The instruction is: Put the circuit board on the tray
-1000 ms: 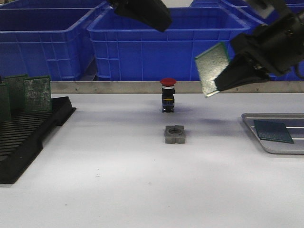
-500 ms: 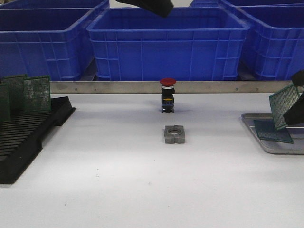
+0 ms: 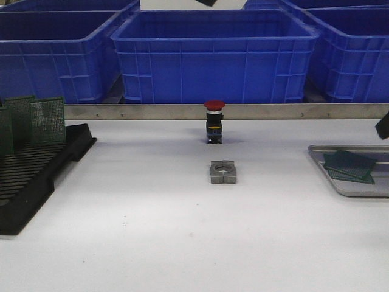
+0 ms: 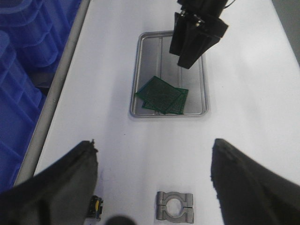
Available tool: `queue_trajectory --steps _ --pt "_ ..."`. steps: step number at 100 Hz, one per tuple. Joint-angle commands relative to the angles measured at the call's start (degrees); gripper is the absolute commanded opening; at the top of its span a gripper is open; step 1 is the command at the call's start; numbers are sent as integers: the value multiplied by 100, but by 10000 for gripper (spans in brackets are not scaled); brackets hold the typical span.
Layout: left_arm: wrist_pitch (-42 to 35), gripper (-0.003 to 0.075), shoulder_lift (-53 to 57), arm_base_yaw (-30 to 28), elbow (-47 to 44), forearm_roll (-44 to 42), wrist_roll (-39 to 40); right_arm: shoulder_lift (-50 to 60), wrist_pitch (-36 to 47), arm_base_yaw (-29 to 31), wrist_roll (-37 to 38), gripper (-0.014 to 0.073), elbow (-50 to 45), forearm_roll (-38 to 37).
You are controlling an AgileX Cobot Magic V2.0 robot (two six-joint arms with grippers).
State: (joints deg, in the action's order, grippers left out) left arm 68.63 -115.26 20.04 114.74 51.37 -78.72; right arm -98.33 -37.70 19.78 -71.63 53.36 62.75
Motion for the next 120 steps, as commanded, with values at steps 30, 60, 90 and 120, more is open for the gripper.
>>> queue_trajectory --steps 30,60,90,120 --pt "159 -20 556 -584 878 -266 2052 1476 -595 45 -87 -113 132 208" --pt "-285 -20 1086 -623 878 -1288 3202 2552 400 -533 -238 -113 -338 581" --pt "-1029 -20 2057 -623 201 -1831 3873 4119 2031 -1473 -647 -113 -1488 1292" --pt "-2499 -20 3689 -623 -1531 -1561 3930 5382 2114 -1620 -647 -113 -2001 1320"
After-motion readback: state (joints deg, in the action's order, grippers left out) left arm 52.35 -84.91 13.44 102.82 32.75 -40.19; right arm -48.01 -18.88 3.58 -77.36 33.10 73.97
